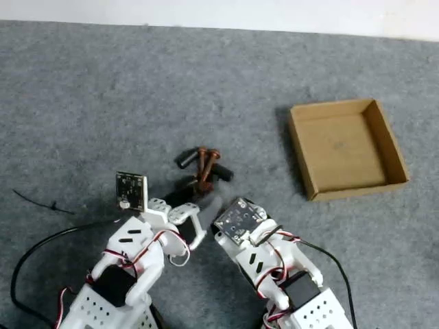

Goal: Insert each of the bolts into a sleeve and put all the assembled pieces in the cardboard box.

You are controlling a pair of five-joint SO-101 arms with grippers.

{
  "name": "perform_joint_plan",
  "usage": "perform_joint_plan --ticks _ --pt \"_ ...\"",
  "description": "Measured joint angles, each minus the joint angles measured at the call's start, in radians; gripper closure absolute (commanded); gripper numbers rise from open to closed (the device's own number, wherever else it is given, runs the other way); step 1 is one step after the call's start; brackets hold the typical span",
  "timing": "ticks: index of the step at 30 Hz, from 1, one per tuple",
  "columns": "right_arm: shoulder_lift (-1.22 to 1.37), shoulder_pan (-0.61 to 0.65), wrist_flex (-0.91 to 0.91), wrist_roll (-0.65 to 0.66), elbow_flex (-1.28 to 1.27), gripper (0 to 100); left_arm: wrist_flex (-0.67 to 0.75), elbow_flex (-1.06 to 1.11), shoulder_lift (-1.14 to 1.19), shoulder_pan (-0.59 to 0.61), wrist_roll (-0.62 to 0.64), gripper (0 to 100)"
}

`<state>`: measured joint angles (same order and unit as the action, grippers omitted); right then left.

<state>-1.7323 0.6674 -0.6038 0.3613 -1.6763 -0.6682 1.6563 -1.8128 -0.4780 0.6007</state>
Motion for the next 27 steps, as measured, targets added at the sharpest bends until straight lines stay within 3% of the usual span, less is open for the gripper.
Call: perform_joint_plan --ticks 7,12,17,23,27 --pt "-0.002 -0.003 0.0 0.0 0.0 99.4 -0.011 0.0 0.002 0.071 0.028 70" --pt "-0.002 -0.003 0.0 0.0 0.0 99.4 -0.011 -0.018 0.002 0.247 0.167 70" --pt "-0.002 -0.087 0.0 0.0 0.0 99.4 -0.011 -0.048 0.002 0.428 0.296 70" --pt "-0.002 -0.146 0.009 0.0 0.0 99.4 0.035 -0.046 0.002 0.459 0.316 70" --pt "-0.002 -0.242 0.055 0.0 0.0 99.4 0.124 0.014 0.003 0.459 0.256 70"
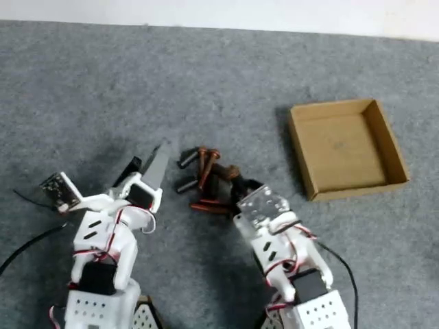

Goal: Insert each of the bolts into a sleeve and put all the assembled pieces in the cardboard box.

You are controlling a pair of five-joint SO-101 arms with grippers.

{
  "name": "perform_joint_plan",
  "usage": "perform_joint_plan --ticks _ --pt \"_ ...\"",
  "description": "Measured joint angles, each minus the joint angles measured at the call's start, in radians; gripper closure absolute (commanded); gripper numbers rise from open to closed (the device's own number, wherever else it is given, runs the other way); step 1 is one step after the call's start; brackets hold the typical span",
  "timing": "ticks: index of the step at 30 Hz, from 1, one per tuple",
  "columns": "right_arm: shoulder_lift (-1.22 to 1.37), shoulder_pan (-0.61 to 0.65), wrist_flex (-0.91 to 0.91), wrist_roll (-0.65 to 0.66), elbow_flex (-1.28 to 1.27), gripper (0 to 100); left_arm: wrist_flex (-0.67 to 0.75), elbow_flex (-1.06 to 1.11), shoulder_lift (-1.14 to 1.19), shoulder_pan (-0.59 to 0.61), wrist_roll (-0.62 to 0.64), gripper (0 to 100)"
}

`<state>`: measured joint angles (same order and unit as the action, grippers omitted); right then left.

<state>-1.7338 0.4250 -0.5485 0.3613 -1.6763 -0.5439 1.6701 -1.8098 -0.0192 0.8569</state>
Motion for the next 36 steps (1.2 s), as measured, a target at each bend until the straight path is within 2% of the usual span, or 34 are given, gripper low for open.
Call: perform_joint_plan --ticks 3,9,14,18,24,32,36 --pt "0.0 -0.071 0.028 0.0 0.0 99.4 0.069 0.005 -0.002 0.0 -0.023 70" --pt "0.0 -0.203 0.048 -0.002 0.0 99.4 0.081 0.006 -0.002 0.0 -0.028 70" --pt "0.002 -0.365 0.127 -0.086 0.0 99.4 0.081 0.006 -0.002 0.0 -0.028 70" --pt "0.068 -0.391 0.127 -0.094 0.023 99.4 0.081 0.006 -0.002 0.0 -0.028 70" --pt "0.443 -0.399 0.127 -0.097 0.253 99.4 0.081 0.006 -0.002 0.0 -0.028 70" --pt "1.062 -0.453 0.14 -0.29 0.684 99.4 0.081 0.006 -0.002 0.0 -0.028 70" --pt "1.283 -0.477 0.146 -0.325 0.827 99.4 0.081 0.006 -0.002 0.0 -0.028 70"
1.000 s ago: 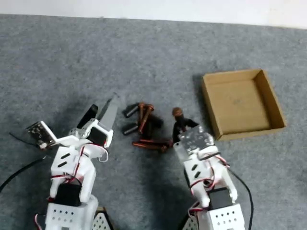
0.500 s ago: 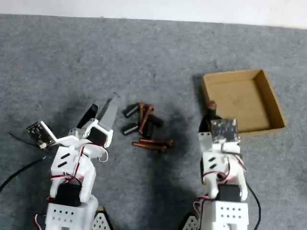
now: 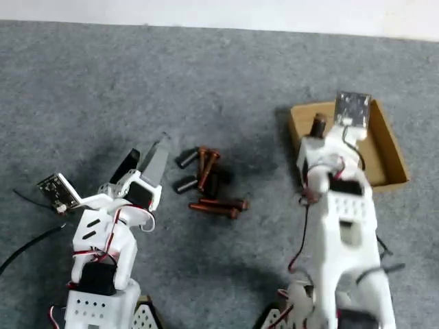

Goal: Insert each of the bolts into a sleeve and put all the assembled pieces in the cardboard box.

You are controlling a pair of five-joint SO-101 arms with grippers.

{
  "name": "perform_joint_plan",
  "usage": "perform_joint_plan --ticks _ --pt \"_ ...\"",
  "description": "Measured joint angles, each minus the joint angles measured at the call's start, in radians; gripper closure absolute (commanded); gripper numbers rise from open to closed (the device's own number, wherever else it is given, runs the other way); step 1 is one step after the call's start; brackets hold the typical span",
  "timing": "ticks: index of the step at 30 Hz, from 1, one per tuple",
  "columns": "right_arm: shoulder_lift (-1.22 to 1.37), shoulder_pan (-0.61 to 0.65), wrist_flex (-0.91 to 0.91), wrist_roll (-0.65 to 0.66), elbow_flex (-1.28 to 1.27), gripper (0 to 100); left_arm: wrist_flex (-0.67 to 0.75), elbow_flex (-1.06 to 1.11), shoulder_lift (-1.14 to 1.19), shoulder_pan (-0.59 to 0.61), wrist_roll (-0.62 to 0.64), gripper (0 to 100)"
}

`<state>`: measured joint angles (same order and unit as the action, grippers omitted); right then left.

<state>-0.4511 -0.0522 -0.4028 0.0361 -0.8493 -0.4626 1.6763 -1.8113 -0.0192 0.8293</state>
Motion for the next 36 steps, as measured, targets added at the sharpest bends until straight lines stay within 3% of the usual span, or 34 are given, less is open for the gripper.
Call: perform_joint_plan --ticks 4,11,19,27,36 --pt "0.175 -0.034 0.015 -0.014 0.075 99.4 0.0 0.0 0.0 0.0 0.0 70" --pt "0.388 -0.086 0.241 -0.124 0.089 99.4 0.0 0.0 0.0 -0.002 0.0 70" --pt "0.497 -0.1 0.272 -0.133 0.103 98.7 0.0 0.0 0.0 -0.002 0.0 70" --pt "0.496 -0.1 0.273 -0.133 0.107 77.0 0.0 0.0 0.0 -0.003 0.0 70" --pt "0.477 -0.1 0.273 -0.133 0.114 76.3 0.0 0.0 0.0 -0.003 0.0 70"
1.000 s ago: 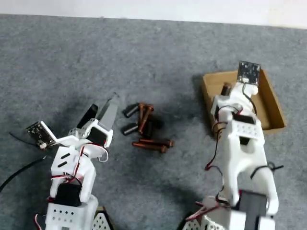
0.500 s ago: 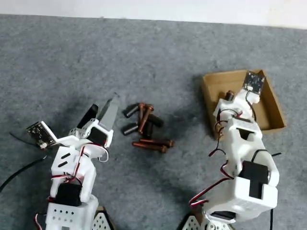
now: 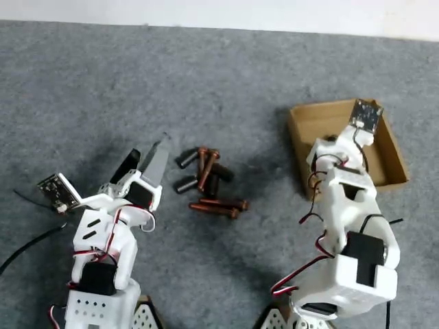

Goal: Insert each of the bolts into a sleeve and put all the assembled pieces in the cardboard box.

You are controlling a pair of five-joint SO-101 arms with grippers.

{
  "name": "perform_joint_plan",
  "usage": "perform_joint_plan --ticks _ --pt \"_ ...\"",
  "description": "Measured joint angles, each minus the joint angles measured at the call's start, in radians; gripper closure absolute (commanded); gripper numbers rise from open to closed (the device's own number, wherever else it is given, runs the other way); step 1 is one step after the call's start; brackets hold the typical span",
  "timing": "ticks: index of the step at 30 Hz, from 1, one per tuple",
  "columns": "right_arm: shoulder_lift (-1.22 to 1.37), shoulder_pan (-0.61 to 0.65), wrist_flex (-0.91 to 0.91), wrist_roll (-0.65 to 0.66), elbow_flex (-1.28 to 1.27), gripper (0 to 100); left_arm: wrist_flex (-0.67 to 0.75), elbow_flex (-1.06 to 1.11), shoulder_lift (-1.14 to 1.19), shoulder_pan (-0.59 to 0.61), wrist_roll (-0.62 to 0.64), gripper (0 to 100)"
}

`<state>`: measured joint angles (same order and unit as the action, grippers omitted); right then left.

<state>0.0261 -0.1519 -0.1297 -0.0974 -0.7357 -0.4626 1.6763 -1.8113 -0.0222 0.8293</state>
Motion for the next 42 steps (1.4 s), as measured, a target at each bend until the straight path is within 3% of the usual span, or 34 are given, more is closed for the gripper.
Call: perform_joint_plan --ticks 4,11,16,22,28,42 --pt "-0.138 0.014 -0.012 -0.002 -0.072 76.3 0.0 0.0 0.0 0.0 0.0 70" --pt "-0.525 0.184 -0.012 0.008 -0.342 76.3 0.0 0.0 0.0 0.0 0.0 70" --pt "-0.766 0.368 -0.012 0.204 -0.534 76.4 0.0 0.0 0.0 0.0 0.0 70" --pt "-0.881 0.539 -0.152 0.256 -0.629 76.4 0.0 0.0 0.0 0.014 0.0 70" --pt "-0.784 0.646 -0.287 0.322 -0.494 76.4 0.0 0.0 0.0 0.08 0.0 70" --pt "-0.055 0.661 -0.29 0.336 0.021 76.4 0.003 0.0 0.0 0.084 0.0 70"
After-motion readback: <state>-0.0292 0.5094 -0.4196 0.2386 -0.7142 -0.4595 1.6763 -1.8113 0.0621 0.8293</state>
